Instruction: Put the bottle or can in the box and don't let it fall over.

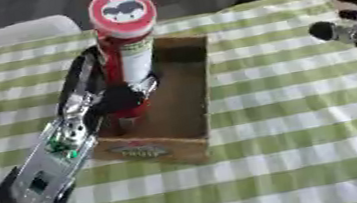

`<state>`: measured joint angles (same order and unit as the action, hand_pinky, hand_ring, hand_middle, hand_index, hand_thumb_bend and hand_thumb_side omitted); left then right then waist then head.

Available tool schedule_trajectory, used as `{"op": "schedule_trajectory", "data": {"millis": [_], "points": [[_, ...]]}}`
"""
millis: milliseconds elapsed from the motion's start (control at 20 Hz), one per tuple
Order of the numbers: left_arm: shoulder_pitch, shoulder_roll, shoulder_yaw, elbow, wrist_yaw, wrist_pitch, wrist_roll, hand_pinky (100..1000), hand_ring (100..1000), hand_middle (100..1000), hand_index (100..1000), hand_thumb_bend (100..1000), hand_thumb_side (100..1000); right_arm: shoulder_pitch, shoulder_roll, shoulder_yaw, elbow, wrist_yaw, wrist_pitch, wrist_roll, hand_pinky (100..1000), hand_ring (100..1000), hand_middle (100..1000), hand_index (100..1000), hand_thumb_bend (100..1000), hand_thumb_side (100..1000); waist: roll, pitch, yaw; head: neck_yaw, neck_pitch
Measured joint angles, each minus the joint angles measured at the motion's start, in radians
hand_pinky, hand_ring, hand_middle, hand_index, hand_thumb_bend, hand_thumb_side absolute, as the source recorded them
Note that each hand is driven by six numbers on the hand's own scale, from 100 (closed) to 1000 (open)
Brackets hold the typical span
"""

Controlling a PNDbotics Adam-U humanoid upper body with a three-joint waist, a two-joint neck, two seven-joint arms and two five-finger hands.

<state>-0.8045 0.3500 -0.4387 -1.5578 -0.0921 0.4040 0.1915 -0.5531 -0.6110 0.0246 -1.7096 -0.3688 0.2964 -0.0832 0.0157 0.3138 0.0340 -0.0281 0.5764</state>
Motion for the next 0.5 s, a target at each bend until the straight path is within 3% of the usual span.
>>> {"op": "schedule_trajectory", "data": {"millis": [250, 500], "points": [[0.004, 0.007, 0.021, -0.014, -0.080, 0.008, -0.035, 908, 852, 765, 885, 770, 318, 0.002, 0.000, 0.000, 0.000, -0.004, 0.001, -0.001, 960, 1000, 989, 962, 660, 100, 0.000, 0.000, 0.004, -0.002, 0.003], [0.017, 0.030, 0.042, -0.054, -0.086, 0.017, -0.035, 904, 848, 761, 876, 723, 324, 0.009, 0.000, 0.000, 0.000, -0.005, 0.002, -0.002, 960, 1000, 989, 962, 660, 100, -0.001, -0.010, 0.005, -0.007, 0.019]]}}
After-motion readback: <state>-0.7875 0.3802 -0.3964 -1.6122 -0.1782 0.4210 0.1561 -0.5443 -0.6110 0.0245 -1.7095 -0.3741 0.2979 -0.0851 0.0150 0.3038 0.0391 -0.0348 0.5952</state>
